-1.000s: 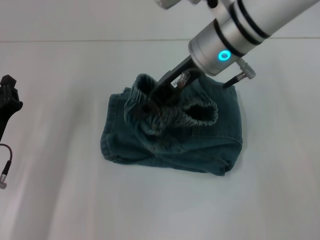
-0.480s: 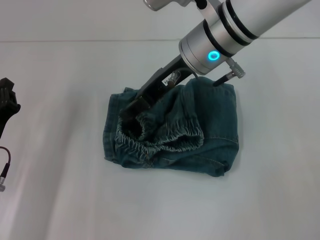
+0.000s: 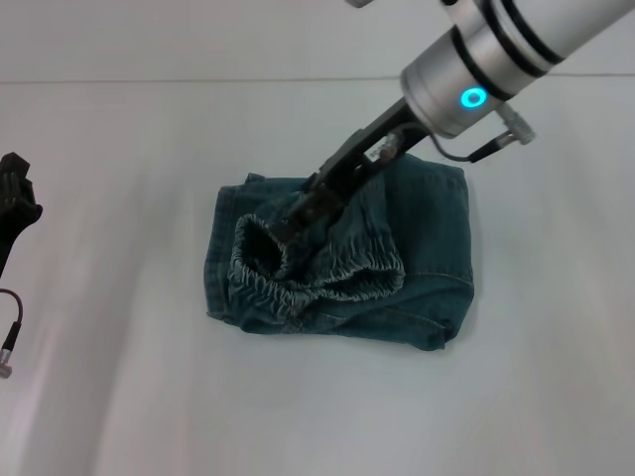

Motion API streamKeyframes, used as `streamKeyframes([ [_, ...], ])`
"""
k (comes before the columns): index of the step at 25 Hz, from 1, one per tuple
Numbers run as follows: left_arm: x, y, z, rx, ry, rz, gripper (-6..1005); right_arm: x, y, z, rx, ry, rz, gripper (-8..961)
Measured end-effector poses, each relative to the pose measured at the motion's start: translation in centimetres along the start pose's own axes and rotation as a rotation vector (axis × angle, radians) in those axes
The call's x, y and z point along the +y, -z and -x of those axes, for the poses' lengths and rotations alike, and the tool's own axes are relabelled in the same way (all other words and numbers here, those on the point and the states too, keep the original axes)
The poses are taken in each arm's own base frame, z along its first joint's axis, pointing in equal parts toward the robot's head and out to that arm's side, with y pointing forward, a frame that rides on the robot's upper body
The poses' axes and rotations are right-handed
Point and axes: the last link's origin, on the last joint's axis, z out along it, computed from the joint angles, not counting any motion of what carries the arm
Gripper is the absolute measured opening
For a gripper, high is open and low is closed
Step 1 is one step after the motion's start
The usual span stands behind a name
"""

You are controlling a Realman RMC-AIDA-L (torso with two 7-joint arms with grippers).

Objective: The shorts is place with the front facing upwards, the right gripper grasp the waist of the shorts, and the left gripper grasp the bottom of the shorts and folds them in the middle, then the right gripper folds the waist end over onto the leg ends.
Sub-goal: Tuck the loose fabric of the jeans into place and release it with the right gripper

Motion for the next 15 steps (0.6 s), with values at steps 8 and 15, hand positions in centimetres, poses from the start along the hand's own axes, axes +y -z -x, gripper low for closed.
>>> streamKeyframes([
  [8, 0.2, -0.1, 0.2, -0.017, 0.000, 0.018, 13, -0.1, 3.2, -1.0, 0.057, 0.071, -0.073, 905],
  [15, 0.3, -0.2, 0.2, -0.019, 0.001, 0.018, 13, 1.0, 3.7, -1.8, 0.272, 0.206, -0.198, 896],
])
